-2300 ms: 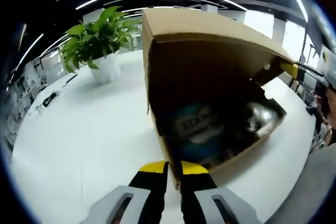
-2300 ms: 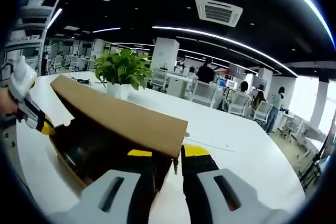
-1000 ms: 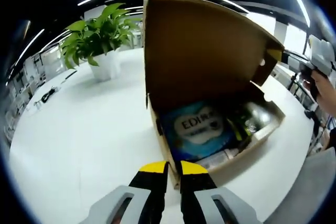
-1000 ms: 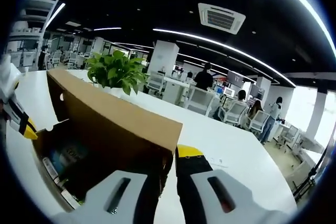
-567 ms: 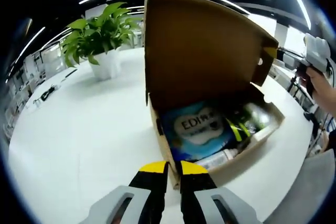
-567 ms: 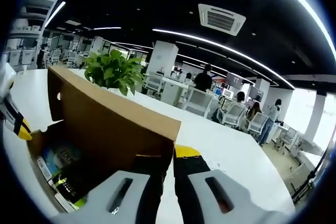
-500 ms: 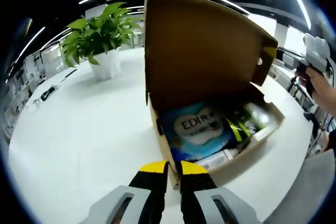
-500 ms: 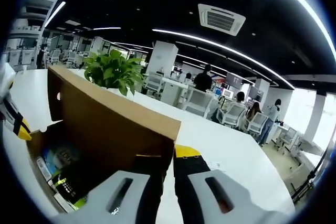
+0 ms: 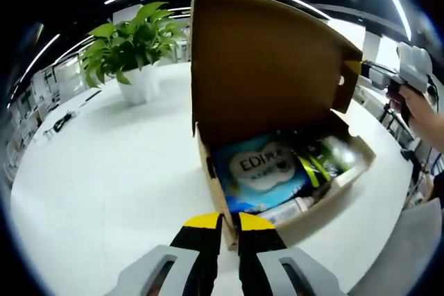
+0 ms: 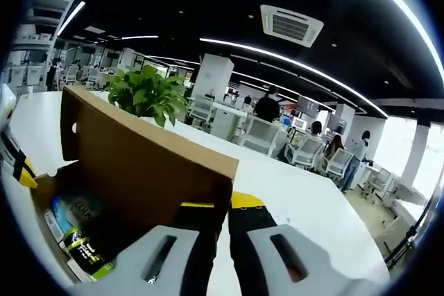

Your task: Operate the shoe box by opening the lid, removing the specified soft item, and placing it in the target area until the item is outside and the box remains undamaged.

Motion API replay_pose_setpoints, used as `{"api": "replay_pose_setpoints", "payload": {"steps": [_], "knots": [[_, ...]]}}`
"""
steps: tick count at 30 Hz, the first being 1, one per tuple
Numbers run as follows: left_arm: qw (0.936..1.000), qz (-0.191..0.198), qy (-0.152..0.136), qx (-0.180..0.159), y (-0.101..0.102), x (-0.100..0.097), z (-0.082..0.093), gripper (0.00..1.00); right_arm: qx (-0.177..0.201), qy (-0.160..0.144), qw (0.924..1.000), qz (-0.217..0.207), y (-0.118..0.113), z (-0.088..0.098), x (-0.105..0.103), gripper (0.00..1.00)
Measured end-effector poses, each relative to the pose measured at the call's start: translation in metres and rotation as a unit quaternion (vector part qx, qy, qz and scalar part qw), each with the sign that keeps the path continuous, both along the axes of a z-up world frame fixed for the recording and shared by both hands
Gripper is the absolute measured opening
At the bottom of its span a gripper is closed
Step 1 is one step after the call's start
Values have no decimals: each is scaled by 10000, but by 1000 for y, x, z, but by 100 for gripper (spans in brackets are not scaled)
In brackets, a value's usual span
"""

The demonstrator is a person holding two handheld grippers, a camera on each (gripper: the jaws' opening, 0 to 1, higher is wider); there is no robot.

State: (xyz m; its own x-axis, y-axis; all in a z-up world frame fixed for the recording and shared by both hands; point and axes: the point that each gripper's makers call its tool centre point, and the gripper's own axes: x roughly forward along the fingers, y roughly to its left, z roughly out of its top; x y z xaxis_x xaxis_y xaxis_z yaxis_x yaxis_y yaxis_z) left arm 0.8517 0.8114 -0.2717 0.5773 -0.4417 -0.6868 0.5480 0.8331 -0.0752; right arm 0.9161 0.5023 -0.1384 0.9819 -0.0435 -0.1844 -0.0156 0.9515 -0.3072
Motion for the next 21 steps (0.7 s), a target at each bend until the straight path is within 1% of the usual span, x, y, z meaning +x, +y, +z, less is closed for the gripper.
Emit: {"api": "replay_pose_setpoints", "payload": {"steps": [3, 12, 21], "knots": [[10000, 11, 12, -19, 0, 0, 0, 8, 71, 6, 10000, -8, -1, 0, 6, 2], [10000, 43, 29, -53, 0, 2, -1, 8, 127, 1, 9999, -10, -2, 0, 9, 2], [10000, 7, 19, -26, 0, 1, -1, 7, 203, -3, 9998, -10, -6, -1, 18, 2]]}}
